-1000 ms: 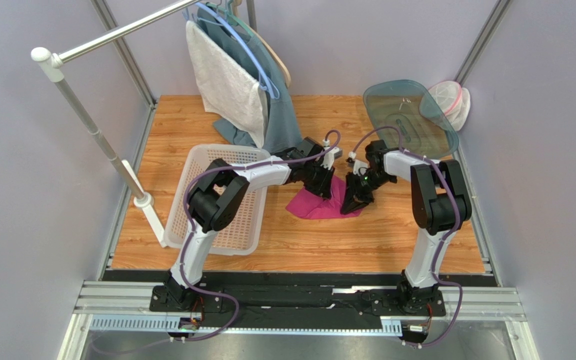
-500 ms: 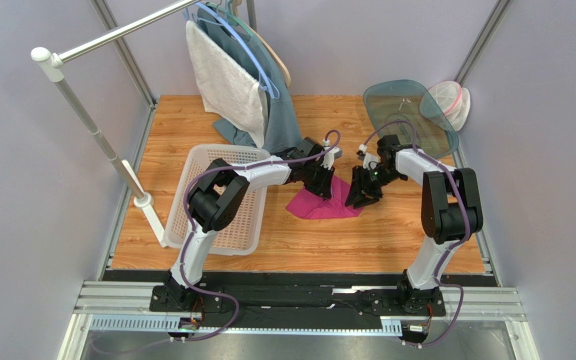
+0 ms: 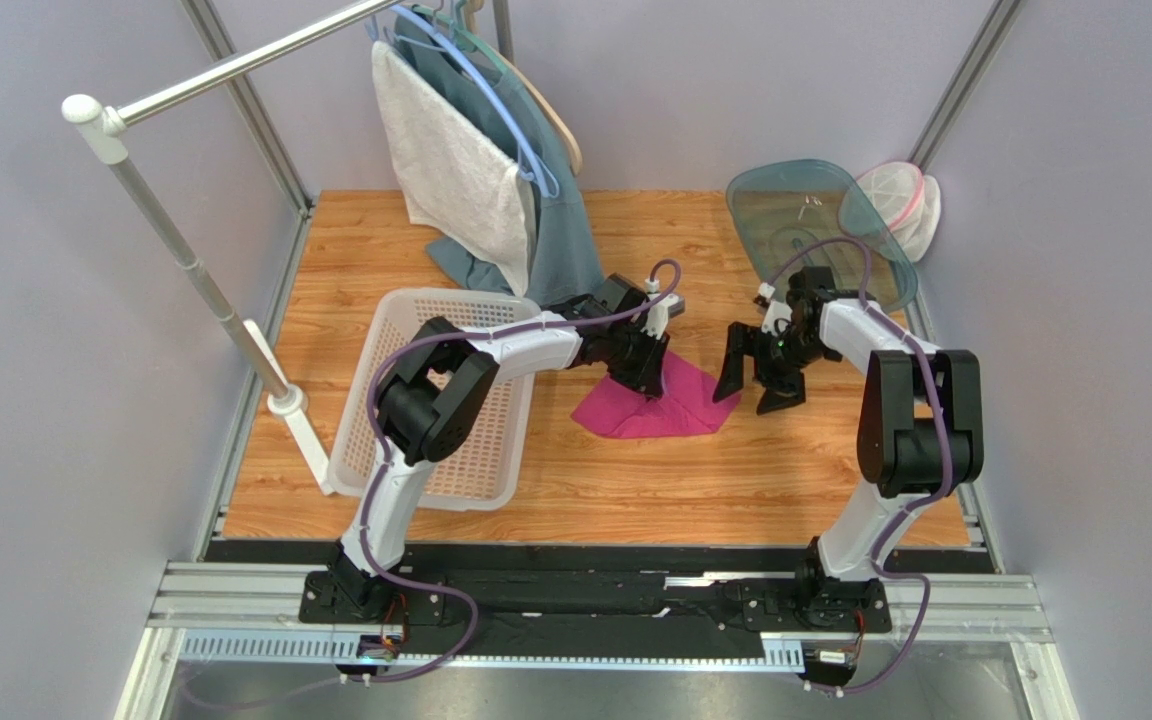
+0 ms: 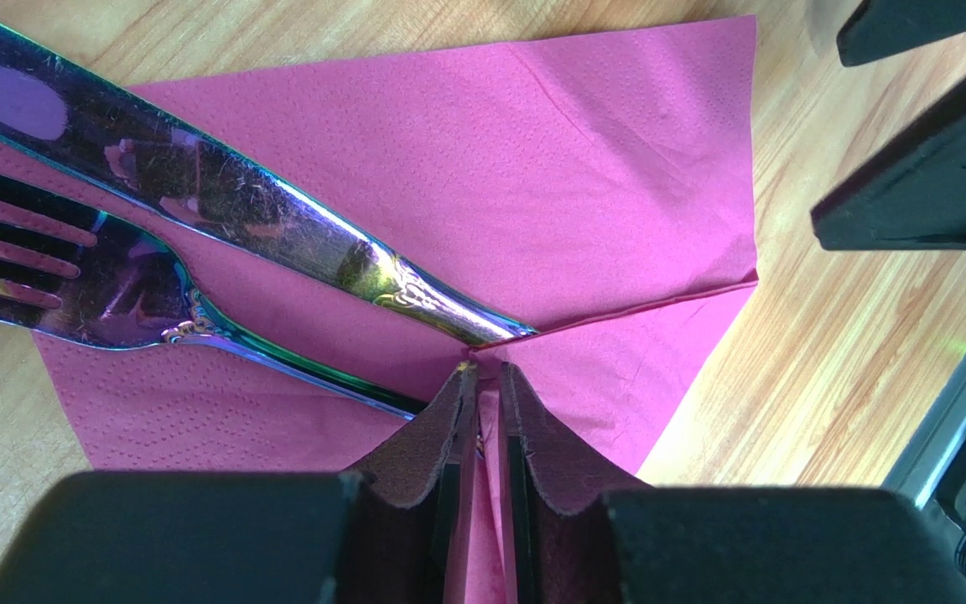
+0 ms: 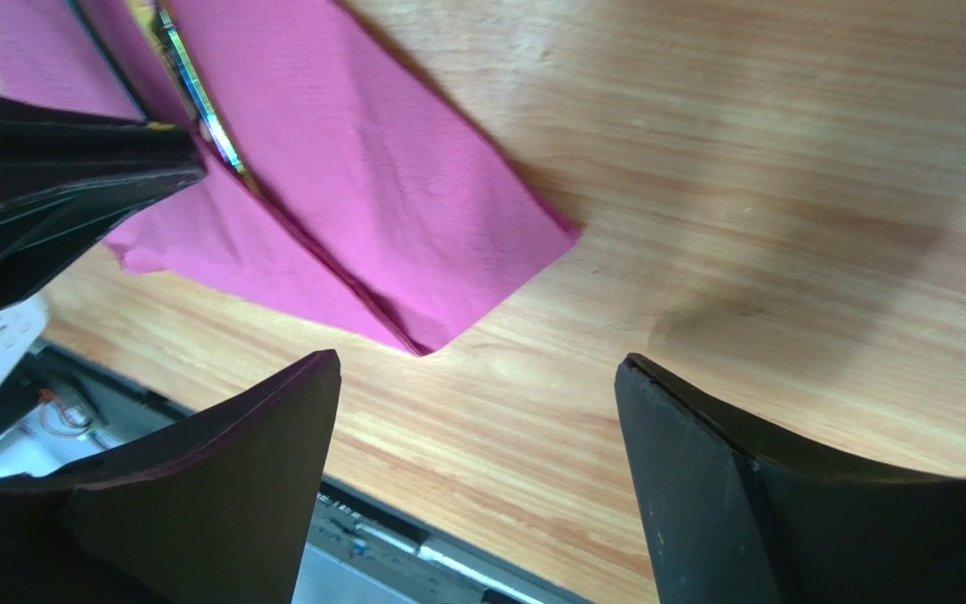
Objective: Place the utensils on the paper napkin and roll it up
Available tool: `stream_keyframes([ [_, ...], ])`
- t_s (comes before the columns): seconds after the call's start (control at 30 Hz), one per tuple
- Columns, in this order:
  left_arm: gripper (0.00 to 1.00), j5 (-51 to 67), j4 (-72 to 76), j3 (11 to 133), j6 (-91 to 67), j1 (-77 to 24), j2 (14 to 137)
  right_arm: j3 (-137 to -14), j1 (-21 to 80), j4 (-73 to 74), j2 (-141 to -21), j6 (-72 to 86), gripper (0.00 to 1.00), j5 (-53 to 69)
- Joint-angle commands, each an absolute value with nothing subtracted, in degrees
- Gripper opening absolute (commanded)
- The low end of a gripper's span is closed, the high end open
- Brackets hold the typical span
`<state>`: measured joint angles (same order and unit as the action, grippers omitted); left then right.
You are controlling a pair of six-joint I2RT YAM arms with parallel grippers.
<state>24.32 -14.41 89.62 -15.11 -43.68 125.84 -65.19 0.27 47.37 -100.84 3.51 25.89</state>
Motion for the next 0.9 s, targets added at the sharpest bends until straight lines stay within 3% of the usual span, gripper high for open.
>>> stream_keyframes([
  [0.0, 0.19, 24.7, -14.15, 91.93, -14.94, -43.51, 126.48, -65.13, 0.53, 43.25, -102.74, 4.3, 0.86, 23.72],
  [0.47, 0.2, 25.14, -13.89, 91.93, -15.38, -43.51, 126.83, -64.07, 0.53, 33.93, -113.2, 10.37, 0.73, 43.67],
  [0.87, 0.19, 25.05, -13.97, 91.84, -15.12, -43.51, 126.48, -59.6, 0.53, 29.53, -106.97, 12.83, 0.6, 57.91],
])
